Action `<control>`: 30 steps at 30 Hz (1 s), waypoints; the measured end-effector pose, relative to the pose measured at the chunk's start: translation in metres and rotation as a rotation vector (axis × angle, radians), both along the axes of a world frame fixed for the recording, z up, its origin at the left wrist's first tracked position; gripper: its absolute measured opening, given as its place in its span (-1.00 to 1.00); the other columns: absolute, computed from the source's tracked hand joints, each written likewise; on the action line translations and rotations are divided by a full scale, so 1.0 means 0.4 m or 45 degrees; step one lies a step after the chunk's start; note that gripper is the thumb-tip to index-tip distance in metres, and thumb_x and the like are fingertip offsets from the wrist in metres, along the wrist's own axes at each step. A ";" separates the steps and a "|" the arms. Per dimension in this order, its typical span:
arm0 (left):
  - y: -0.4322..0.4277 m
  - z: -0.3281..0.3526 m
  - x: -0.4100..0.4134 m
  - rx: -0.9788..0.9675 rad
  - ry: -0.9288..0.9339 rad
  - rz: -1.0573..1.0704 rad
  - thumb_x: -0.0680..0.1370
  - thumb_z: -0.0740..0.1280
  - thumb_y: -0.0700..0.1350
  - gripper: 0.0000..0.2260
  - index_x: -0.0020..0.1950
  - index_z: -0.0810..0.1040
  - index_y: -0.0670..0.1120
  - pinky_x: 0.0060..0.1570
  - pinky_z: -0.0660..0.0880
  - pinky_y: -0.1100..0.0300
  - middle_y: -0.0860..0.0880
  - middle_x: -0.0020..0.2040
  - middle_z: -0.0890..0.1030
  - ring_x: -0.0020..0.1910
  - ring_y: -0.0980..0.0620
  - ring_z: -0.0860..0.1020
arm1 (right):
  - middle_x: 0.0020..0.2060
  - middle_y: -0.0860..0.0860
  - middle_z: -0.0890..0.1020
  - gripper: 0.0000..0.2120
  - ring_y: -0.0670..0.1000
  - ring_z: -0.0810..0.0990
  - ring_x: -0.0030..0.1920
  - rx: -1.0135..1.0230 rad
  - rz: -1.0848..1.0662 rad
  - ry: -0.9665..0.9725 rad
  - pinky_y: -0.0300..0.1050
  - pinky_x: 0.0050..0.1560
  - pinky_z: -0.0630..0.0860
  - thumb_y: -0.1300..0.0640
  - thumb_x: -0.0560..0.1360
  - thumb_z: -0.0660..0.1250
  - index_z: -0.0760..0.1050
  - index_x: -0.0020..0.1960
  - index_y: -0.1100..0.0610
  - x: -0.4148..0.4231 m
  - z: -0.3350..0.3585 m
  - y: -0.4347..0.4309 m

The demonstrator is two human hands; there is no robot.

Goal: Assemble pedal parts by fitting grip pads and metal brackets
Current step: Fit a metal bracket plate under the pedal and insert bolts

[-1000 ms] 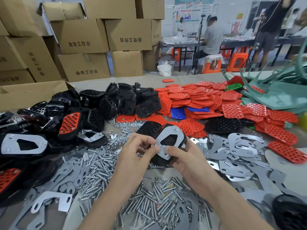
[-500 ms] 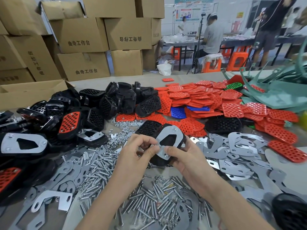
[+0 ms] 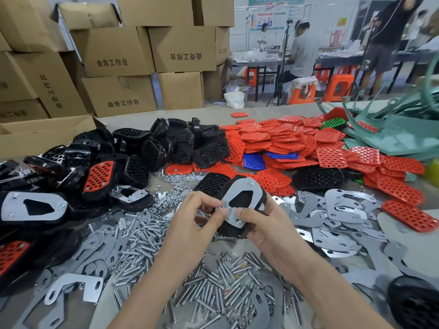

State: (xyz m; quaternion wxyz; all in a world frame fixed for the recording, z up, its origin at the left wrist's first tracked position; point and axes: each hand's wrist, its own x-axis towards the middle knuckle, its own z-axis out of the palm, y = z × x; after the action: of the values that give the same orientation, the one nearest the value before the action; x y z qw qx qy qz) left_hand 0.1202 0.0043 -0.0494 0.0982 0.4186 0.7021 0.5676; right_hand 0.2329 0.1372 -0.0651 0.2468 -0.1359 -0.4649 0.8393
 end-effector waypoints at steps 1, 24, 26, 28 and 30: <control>0.000 0.000 0.001 -0.005 -0.025 0.011 0.55 0.45 0.02 -0.92 -0.07 0.57 0.17 -0.03 0.52 0.24 0.14 -0.01 0.63 -0.04 0.15 0.60 | 0.16 0.23 0.71 -0.51 0.21 0.72 0.14 0.014 0.013 0.012 -0.01 0.05 0.66 0.29 0.42 0.50 0.53 0.33 0.13 0.000 -0.001 -0.001; -0.010 -0.013 -0.011 -0.050 0.225 -0.046 0.58 0.33 0.13 -0.91 0.05 0.59 0.24 0.08 0.52 0.26 0.18 0.05 0.54 0.12 0.14 0.58 | 0.22 0.23 0.68 -0.53 0.20 0.70 0.18 -0.016 0.140 -0.014 0.06 0.10 0.66 0.28 0.49 0.49 0.53 0.36 0.09 0.012 0.001 0.010; -0.005 -0.017 -0.010 -0.029 0.218 -0.016 0.57 0.38 0.09 -0.97 -0.01 0.58 0.18 0.06 0.53 0.24 0.18 0.02 0.56 0.09 0.15 0.59 | 0.22 0.22 0.68 -0.52 0.21 0.70 0.20 0.015 0.116 -0.016 0.07 0.12 0.66 0.27 0.47 0.49 0.53 0.36 0.08 0.011 -0.003 0.008; -0.001 -0.019 -0.009 -0.013 0.199 -0.012 0.55 0.39 0.10 -0.93 -0.06 0.58 0.13 0.05 0.54 0.19 0.15 -0.01 0.57 0.05 0.12 0.61 | 0.20 0.21 0.69 -0.56 0.20 0.70 0.19 0.031 0.087 -0.008 0.06 0.10 0.66 0.28 0.47 0.48 0.55 0.32 0.05 0.009 -0.006 0.004; 0.000 -0.018 -0.009 0.006 0.169 -0.029 0.54 0.40 0.09 -0.92 -0.08 0.58 0.12 0.05 0.55 0.16 0.13 -0.02 0.57 0.03 0.09 0.62 | 0.20 0.22 0.69 -0.59 0.20 0.70 0.19 0.027 0.072 0.010 0.05 0.07 0.67 0.30 0.48 0.46 0.57 0.29 0.05 0.008 -0.008 0.001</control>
State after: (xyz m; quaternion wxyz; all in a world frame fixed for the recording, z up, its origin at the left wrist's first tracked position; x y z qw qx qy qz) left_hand 0.1166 0.0045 -0.0567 0.0567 0.4636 0.7008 0.5392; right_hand 0.2361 0.1376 -0.0681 0.2264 -0.1168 -0.4765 0.8415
